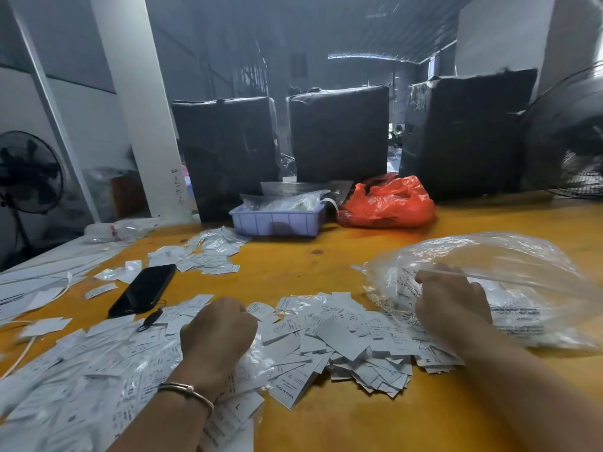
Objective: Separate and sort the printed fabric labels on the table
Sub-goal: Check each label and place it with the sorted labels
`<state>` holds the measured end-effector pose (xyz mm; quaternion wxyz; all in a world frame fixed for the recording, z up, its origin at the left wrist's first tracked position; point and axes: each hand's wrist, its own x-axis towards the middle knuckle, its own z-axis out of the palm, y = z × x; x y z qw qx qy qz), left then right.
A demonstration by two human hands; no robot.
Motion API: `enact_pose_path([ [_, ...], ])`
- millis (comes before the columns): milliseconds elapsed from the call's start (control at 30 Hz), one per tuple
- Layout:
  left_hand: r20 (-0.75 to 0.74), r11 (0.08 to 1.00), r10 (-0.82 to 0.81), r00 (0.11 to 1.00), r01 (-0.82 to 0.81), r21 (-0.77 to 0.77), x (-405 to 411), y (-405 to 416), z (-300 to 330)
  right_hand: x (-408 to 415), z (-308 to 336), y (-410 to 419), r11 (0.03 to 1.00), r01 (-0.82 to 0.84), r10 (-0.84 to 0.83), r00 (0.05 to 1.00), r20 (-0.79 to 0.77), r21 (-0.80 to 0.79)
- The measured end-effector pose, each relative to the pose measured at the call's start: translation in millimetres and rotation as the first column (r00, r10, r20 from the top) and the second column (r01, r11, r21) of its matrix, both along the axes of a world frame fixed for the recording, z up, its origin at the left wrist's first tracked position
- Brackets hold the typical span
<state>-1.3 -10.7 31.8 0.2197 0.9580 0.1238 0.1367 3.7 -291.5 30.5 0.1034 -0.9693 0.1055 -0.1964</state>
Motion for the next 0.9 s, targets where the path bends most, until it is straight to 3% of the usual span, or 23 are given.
enact_pose_path([
  [133, -0.002, 0.997, -0.016, 1.0, 0.016, 0.07, -1, -6, -1, 1, 0, -10, 0.993, 0.081, -0.091, 0.988, 0.121, 0.086],
  [267, 0.091, 0.988, -0.11, 0.99, 0.099, 0.122, 0, -14, -5, 4, -3, -18, 0.99, 0.125, -0.131, 0.986, -0.104, -0.06],
  [467, 0.163, 0.916, -0.328, 0.93, 0.355, -0.184, -4, -26, -11, 13, -9, -29, 0.986, 0.132, -0.135, 0.991, -0.017, -0.104],
  [533, 0.193, 0.906, -0.358, 0.913, 0.39, -0.164, -5, -27, -11, 15, -11, -31, 0.989, 0.13, -0.129, 0.991, 0.022, -0.064],
  [633, 0.216, 0.895, -0.381, 0.899, 0.417, -0.158, -5, -26, -12, 16, -9, -28, 0.983, 0.121, -0.142, 0.978, 0.151, 0.138],
  [733, 0.224, 0.893, -0.383, 0.896, 0.421, -0.158, -5, -27, -12, 14, -7, -21, 0.997, 0.078, -0.081, 0.965, 0.251, 0.023],
  [833, 0.266, 0.888, -0.385, 0.884, 0.433, -0.153, -6, -28, -12, 6, -5, -7, 0.972, -0.055, -0.006, 0.967, 0.255, 0.228],
  [900, 0.301, 0.861, -0.409, 0.862, 0.473, -0.187, -6, -29, -11, 1, -4, 6, 0.899, -0.212, 0.138, 0.967, 0.212, 0.383],
])
